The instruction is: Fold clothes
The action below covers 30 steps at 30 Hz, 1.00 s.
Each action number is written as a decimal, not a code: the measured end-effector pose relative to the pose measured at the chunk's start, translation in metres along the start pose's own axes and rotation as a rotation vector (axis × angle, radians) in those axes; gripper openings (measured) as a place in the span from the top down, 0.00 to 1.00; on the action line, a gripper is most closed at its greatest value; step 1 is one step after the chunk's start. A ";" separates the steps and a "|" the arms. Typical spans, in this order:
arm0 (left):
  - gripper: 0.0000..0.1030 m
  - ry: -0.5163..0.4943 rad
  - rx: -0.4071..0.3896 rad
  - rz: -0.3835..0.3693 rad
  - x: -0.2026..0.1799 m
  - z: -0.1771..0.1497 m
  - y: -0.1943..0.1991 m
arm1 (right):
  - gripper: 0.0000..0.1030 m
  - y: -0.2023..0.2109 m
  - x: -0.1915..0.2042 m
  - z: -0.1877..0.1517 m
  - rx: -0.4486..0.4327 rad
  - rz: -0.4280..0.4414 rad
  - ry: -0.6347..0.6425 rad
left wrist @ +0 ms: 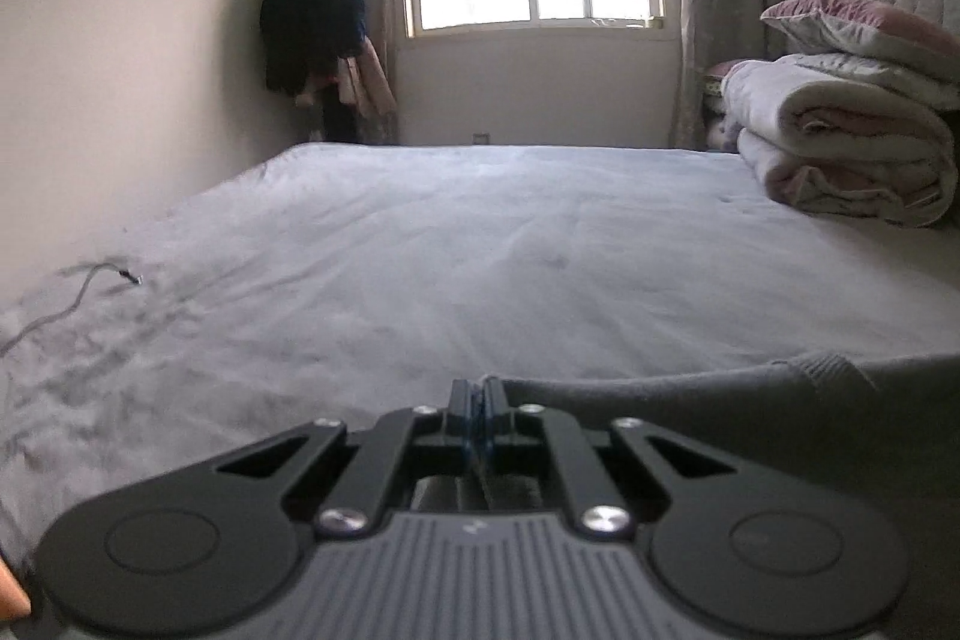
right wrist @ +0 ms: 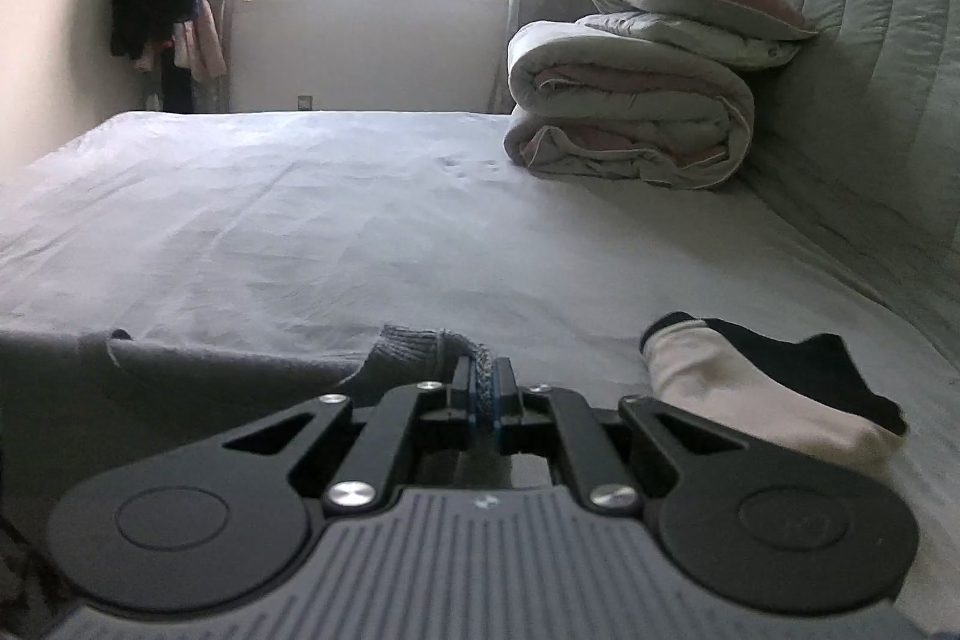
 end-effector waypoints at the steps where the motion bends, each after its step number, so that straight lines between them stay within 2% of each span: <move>1: 0.96 -0.001 0.006 0.003 0.000 -0.001 -0.005 | 0.94 -0.007 0.004 -0.001 -0.003 -0.008 0.010; 7: 0.96 -0.007 0.043 0.023 -0.001 -0.010 -0.036 | 0.94 -0.048 0.018 -0.018 0.025 -0.018 0.029; 15: 0.94 -0.015 0.091 0.050 -0.003 -0.021 -0.077 | 0.94 -0.072 0.020 -0.038 0.077 -0.013 0.054; 19: 0.80 0.001 0.085 0.053 0.000 -0.019 -0.068 | 0.92 -0.062 0.022 -0.035 0.054 0.026 0.041; 20: 0.68 0.005 0.079 0.055 0.001 -0.017 -0.063 | 0.86 -0.057 0.021 -0.032 0.043 0.040 0.028; 21: 0.59 0.008 0.077 0.051 0.002 -0.015 -0.059 | 0.85 -0.052 0.020 -0.029 0.039 0.048 0.025; 23: 0.55 0.016 0.079 0.041 0.003 -0.011 -0.050 | 0.81 -0.042 0.019 -0.026 0.040 0.056 0.036; 26: 0.47 0.049 0.094 0.017 0.006 -0.008 -0.035 | 0.62 -0.025 0.016 -0.024 0.036 0.061 0.050; 30: 0.42 0.062 0.107 -0.002 0.004 -0.010 -0.013 | 0.62 -0.004 0.012 -0.024 0.037 0.076 0.058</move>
Point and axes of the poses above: each gripper's, at about its wrist camera, not at the fingertips, and y roughly against the way its jaws point, x to its left, z to its top, the point moved 5 cm from there along -y, roughly the way its jaws point, and after that the axes turned 4 degrees about -z, right-handed, at the moved point
